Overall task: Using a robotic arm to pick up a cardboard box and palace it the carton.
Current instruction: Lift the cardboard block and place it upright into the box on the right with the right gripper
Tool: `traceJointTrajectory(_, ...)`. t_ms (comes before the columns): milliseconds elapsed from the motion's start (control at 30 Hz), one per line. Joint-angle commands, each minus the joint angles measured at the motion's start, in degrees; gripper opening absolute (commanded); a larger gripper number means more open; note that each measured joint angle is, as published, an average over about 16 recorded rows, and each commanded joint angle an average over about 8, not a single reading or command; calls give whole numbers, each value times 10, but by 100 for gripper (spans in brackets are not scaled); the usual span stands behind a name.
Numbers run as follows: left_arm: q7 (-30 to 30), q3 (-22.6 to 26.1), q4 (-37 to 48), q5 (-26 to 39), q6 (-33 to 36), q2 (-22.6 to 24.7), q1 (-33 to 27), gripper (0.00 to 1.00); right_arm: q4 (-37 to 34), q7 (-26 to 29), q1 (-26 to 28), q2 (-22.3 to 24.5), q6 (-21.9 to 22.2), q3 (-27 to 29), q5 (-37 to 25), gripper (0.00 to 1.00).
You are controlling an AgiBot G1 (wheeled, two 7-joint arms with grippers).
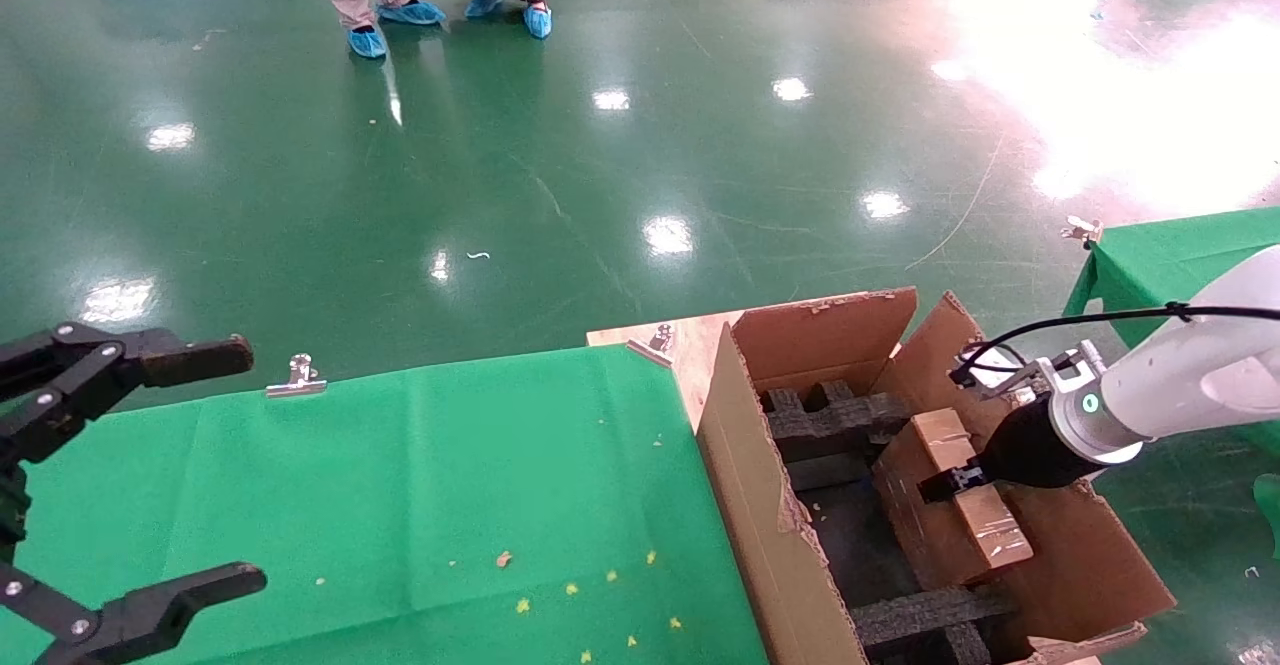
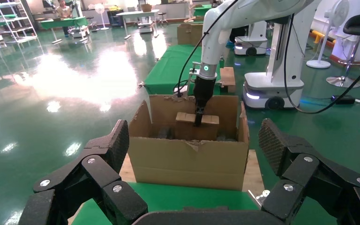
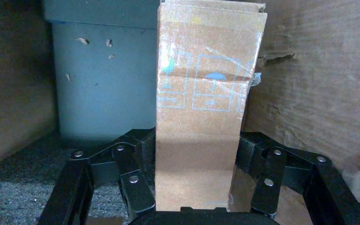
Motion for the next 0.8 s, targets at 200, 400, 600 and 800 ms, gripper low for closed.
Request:
traceJointTrajectory(200, 0, 0, 0, 0, 0, 0, 0, 100, -22, -13, -13, -8, -7, 5, 8, 90)
traceJointTrajectory(400, 0, 0, 0, 0, 0, 0, 0, 100, -23, -13, -14, -9, -8, 5, 8, 100)
traceJointTrajectory(600, 0, 0, 0, 0, 0, 0, 0, 100, -20, -12, -12, -8, -7, 5, 7, 100)
traceJointTrajectory(800, 0, 0, 0, 0, 0, 0, 0, 100, -19, -11, -11, -7, -7, 4, 6, 100)
